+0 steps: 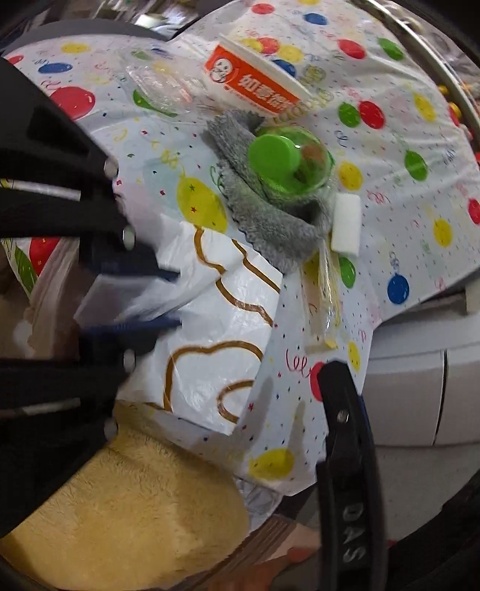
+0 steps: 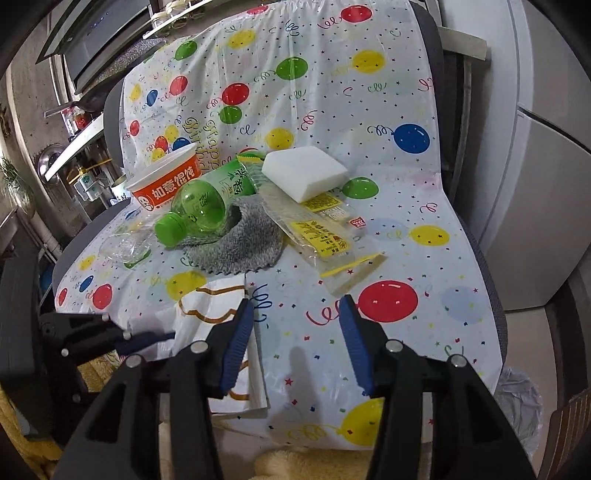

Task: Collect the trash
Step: 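Grasp the white paper bag with the left gripper while the right grasps the white sponge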

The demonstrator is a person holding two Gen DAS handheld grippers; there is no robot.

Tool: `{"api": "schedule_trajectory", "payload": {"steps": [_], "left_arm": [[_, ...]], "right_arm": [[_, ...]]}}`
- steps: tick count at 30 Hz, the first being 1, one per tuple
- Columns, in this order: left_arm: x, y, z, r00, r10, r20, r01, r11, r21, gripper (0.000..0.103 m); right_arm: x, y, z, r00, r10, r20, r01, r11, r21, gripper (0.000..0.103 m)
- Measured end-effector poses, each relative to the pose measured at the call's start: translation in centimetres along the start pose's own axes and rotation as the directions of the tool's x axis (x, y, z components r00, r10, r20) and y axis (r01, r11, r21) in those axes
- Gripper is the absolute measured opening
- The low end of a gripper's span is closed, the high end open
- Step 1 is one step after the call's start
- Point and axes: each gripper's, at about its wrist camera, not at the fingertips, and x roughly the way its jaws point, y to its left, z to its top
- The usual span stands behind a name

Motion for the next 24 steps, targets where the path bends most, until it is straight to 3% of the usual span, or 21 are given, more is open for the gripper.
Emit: {"api": "schedule_trajectory", "payload": {"steps": [3, 7, 9, 11, 13, 15, 20, 24], "left_arm": [[-0.9, 1.0, 0.1, 0.998, -0.056, 0.025, 0.057, 0.997, -0.049, 0.002], [-5.6, 4.4, 0.8, 0.985, -0.061, 0.162, 0.087, 0.983, -0.162, 0.002], [-8.1, 6.1, 1.1, 0.974, -0.031, 0.222, 0.077, 0.976, -0.202, 0.002], [-10.4, 8.1, 1.4, 0.963, 0.054, 0.265, 0.016, 0.967, -0.255, 0.002], [-11.2, 9.9, 1.7, 0.955, 0.148, 0.255, -0.062, 0.947, -0.316, 0.002], [-11.0, 12.2, 1.9, 0.945, 0.24, 0.222, -0.141, 0.911, -0.386, 0.002], [-8.9, 16.7, 1.5, 0.945, 0.29, 0.154, -0.176, 0.844, -0.506, 0.002], [-7.7, 18.7, 1.1, 0.95, 0.28, 0.136, -0.167, 0.828, -0.535, 0.002]], "right_arm": [[-0.2, 0.1, 0.0, 1.0, -0.009, 0.002, 0.009, 1.0, -0.007, 0.048], [-0.9, 0.3, 0.4, 0.999, -0.033, 0.016, 0.034, 0.999, -0.024, 0.048], [-1.1, 0.5, 0.8, 0.999, -0.036, 0.029, 0.037, 0.999, -0.027, 0.048], [-1.1, 0.8, 1.6, 0.998, -0.038, 0.041, 0.04, 0.999, -0.033, 0.048], [-0.7, 1.2, 2.5, 0.998, -0.039, 0.046, 0.041, 0.999, -0.035, 0.048], [0.0, 1.6, 3.5, 0.998, -0.045, 0.052, 0.047, 0.998, -0.035, 0.056], [3.9, 3.0, 7.2, 0.993, -0.108, 0.049, 0.109, 0.994, -0.02, 0.066], [6.9, 3.5, 9.7, 0.989, -0.136, 0.06, 0.135, 0.991, 0.018, 0.085]]}}
